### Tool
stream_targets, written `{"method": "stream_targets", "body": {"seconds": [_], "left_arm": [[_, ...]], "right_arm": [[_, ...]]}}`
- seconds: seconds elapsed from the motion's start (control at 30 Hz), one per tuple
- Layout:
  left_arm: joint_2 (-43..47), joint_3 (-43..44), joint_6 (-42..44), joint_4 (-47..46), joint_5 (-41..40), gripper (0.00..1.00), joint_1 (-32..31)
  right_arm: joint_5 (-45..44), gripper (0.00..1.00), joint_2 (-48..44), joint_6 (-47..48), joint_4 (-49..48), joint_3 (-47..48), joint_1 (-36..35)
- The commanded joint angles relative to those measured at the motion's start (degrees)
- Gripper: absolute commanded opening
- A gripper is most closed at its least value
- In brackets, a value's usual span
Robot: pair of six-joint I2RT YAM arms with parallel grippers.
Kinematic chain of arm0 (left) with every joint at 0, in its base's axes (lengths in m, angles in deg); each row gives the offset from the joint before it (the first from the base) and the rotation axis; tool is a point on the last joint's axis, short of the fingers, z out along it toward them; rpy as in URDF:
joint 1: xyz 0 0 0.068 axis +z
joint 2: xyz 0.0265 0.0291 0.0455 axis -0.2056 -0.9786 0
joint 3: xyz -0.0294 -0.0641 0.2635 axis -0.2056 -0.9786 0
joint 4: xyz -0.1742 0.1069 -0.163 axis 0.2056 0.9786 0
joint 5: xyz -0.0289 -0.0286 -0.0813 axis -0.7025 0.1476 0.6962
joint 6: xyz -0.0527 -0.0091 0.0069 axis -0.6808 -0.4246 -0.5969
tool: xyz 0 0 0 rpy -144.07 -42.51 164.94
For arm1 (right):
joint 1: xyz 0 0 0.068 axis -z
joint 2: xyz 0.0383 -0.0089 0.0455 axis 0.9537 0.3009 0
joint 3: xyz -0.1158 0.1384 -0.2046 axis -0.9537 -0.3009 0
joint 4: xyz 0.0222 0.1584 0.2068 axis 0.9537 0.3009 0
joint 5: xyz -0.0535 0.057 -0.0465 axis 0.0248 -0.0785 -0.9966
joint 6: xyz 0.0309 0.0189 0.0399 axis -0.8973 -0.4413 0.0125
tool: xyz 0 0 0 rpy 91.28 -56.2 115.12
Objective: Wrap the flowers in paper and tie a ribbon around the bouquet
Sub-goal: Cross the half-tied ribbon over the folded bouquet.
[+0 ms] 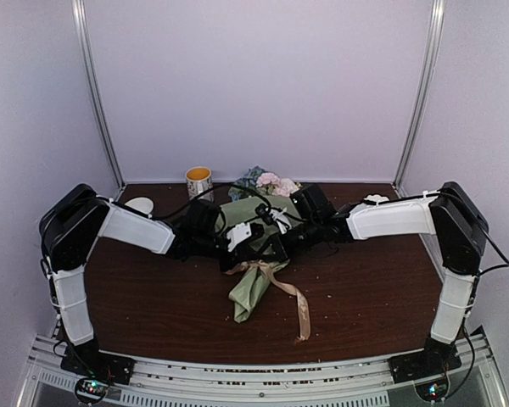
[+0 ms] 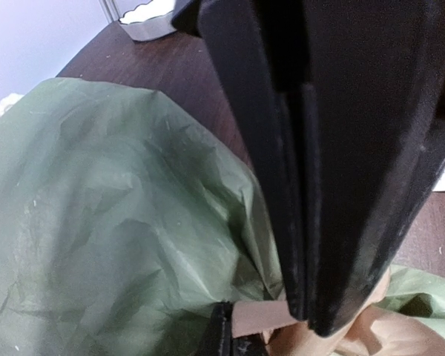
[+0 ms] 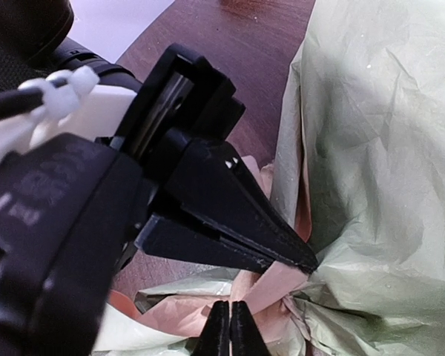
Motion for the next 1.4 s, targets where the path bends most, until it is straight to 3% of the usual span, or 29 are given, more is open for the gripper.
{"method": "stream_targets", "body": {"seconds": [0.0,0.1,0.2,0.5,0.93,1.13,1.27,1.37], "left_arm": [[0.72,-2.40,-2.65,-6.04,-2.67,0.00,0.26],[2.22,-4.64,-3.06,-9.30,-4.71,0.00,-0.37],[3.56,-6.68,-2.89,-12.15,-7.70,0.00,-1.20],[6.43,-9.77,-3.89,-18.47,-9.19,0.00,-1.71],[7.58,-10.30,-3.97,-11.77,-8.12,0.00,-1.71],[8.02,-10.12,-2.49,-7.63,-6.46,0.13,-1.68],[8.45,-7.67,1.61,0.44,-1.95,0.30,-0.55],[7.83,-4.65,3.00,4.29,-0.84,0.32,0.42]], "right_arm": [[0.86,0.10,-2.67,0.80,1.68,0.81,0.03],[0.69,0.26,-3.11,0.46,2.01,0.87,2.25],[-0.91,0.29,-2.99,-0.27,1.88,1.64,4.42],[1.84,0.11,4.74,-0.82,4.63,8.88,3.69],[6.74,0.08,10.46,1.95,9.84,12.77,2.00],[6.40,0.11,11.66,2.36,10.25,13.67,1.89],[6.19,0.11,10.94,2.88,11.22,13.56,2.04],[5.10,0.13,8.90,3.45,11.96,11.93,2.36]]}}
